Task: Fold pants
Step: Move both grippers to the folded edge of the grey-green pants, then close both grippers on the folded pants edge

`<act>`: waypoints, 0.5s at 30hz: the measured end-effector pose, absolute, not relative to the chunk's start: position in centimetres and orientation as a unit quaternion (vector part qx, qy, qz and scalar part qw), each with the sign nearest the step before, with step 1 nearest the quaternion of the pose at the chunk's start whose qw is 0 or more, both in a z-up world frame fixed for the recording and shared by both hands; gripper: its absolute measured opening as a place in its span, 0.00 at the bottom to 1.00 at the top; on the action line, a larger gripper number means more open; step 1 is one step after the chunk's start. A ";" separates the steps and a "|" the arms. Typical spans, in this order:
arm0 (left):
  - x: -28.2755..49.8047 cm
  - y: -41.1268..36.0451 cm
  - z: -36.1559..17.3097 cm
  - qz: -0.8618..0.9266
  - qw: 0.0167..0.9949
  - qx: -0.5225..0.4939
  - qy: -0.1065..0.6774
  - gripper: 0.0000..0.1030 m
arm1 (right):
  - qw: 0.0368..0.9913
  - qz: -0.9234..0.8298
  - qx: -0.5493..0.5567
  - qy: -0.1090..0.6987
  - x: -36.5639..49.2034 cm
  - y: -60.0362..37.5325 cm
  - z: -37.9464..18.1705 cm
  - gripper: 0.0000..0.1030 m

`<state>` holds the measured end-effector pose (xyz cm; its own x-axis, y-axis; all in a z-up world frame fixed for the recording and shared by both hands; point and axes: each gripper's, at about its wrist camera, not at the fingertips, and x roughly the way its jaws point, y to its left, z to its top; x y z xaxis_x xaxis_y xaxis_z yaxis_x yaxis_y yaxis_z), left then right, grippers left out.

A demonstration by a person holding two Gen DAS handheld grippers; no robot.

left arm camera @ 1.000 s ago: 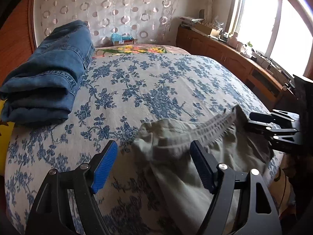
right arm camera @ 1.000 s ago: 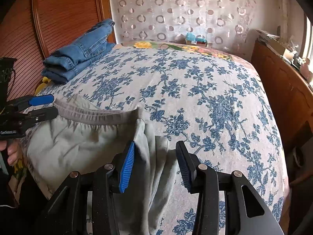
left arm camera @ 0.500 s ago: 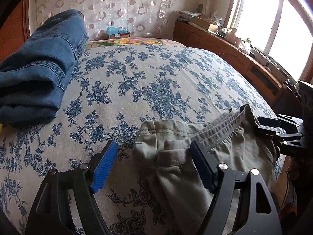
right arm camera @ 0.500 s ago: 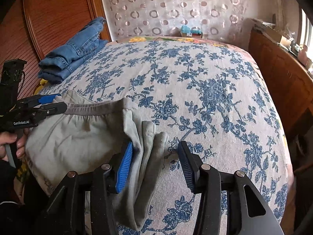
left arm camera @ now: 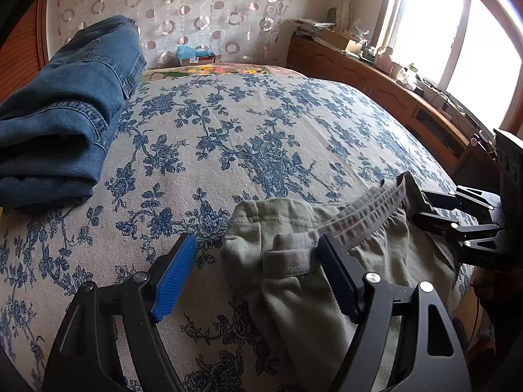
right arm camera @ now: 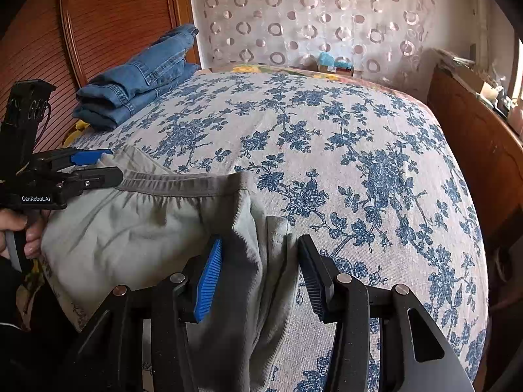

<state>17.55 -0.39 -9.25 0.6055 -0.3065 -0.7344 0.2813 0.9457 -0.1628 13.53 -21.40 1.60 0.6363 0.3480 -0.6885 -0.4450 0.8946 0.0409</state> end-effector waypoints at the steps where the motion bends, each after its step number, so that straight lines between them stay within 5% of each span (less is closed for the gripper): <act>1: 17.6 -0.4 -9.2 -0.164 0.896 -0.015 0.413 0.75 | 0.902 0.219 -0.066 0.365 13.5 -21.4 1.6 0.47; 5: 17.4 -0.6 -9.1 -0.183 0.890 -0.013 0.417 0.69 | 0.901 0.228 -0.054 0.365 13.3 -21.4 1.7 0.31; 9: 17.3 -1.1 -8.9 -0.202 0.885 -0.023 0.419 0.48 | 0.901 0.233 -0.049 0.362 13.2 -21.5 1.5 0.29; 15: 17.3 -1.2 -8.7 -0.197 0.886 -0.034 0.419 0.43 | 0.901 0.234 -0.047 0.363 13.2 -21.5 1.6 0.29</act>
